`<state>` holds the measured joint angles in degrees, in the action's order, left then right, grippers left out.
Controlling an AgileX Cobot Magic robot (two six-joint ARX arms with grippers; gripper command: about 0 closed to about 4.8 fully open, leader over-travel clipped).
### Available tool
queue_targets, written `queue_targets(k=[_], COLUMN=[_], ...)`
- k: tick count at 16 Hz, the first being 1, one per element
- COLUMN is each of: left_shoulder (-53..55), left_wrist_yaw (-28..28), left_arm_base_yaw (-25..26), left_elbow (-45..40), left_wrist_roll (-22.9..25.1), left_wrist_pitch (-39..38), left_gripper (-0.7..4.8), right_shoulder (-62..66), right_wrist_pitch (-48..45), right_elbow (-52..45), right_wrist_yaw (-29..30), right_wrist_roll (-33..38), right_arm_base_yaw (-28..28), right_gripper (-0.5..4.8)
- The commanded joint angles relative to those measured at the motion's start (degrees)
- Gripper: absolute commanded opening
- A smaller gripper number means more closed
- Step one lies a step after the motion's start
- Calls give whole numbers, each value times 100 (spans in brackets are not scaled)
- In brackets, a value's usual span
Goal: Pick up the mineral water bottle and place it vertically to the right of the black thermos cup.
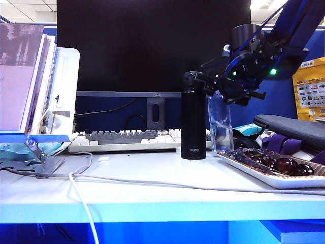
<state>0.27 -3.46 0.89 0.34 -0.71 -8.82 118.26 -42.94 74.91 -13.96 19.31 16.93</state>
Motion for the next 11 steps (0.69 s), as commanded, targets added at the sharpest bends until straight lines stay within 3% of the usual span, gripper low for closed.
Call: queue_targets(k=[1, 5, 9, 11], left_shoulder=[-17, -17, -17, -17], left_wrist_yaw=[-26, -26, -26, -26], left_arm_base_yaw=[2, 2, 2, 2], left_elbow=[-2, -2, -2, -2], left_wrist_roll=[24, 24, 24, 24], left_wrist_pitch=[-55, -55, -55, -55], left_gripper=[-4, -4, -4, -4], right_shoulder=[131, 575, 734, 732], right_wrist_pitch=[-780, -1316, -1086, -1027], right_elbow=[66, 133, 199, 199], right_wrist_yaw=[-92, -157, -151, -39], right_wrist_roll=[-452, -457, -433, -433], right_arm_base_yaw=[0, 0, 0, 0], right_gripper=[219, 221, 225, 321])
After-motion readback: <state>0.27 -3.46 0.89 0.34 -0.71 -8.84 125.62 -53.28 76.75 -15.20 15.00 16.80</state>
